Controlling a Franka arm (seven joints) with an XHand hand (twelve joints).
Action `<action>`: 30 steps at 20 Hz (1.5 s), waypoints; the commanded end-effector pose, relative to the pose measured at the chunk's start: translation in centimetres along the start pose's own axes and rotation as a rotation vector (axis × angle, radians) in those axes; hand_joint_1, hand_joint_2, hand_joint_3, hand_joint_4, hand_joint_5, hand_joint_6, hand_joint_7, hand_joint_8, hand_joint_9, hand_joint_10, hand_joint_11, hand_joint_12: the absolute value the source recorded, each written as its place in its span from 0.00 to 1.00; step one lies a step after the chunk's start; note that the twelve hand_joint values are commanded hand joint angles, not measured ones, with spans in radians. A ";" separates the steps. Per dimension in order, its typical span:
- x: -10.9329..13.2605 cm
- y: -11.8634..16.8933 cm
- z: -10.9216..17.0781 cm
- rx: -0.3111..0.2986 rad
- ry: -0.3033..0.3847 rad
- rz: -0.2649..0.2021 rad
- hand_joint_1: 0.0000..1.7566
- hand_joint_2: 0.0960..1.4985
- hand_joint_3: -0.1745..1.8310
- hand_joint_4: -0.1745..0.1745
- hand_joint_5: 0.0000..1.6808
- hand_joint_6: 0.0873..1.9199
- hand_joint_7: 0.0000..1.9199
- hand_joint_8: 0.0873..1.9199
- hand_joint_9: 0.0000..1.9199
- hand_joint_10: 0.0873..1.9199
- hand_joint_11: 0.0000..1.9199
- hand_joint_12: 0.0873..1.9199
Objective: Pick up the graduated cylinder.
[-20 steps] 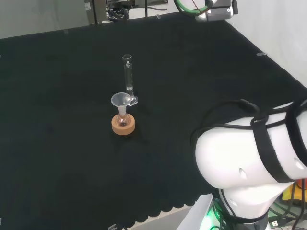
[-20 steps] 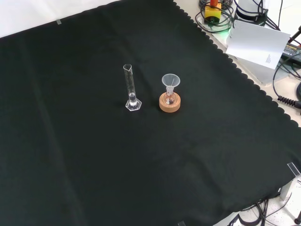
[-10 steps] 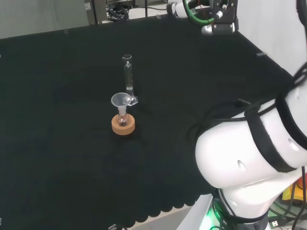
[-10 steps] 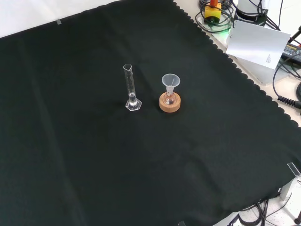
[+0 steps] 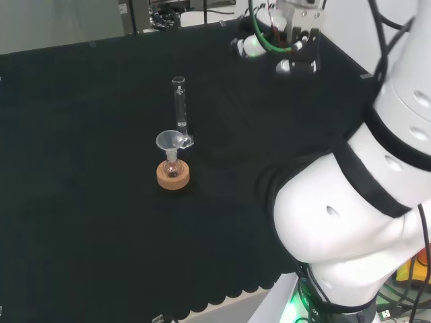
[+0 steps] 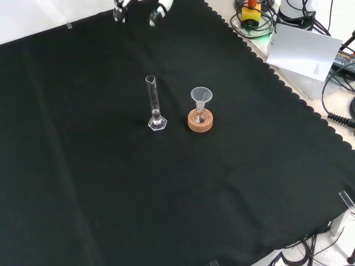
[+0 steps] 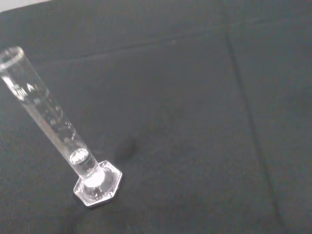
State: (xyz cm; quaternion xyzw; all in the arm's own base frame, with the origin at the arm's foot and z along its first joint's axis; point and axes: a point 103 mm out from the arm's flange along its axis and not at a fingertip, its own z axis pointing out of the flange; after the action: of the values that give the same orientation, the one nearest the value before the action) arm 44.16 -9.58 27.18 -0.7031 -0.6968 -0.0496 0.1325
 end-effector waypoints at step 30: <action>2.2 3.3 11.1 0.056 0.164 -0.187 0.50 0.41 0.39 0.30 0.29 0.00 0.20 0.32 0.34 0.26 0.21 0.67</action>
State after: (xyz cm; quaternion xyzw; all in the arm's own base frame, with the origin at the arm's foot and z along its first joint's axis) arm 46.43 -4.88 18.32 -0.6421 -0.7391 -0.0786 0.1875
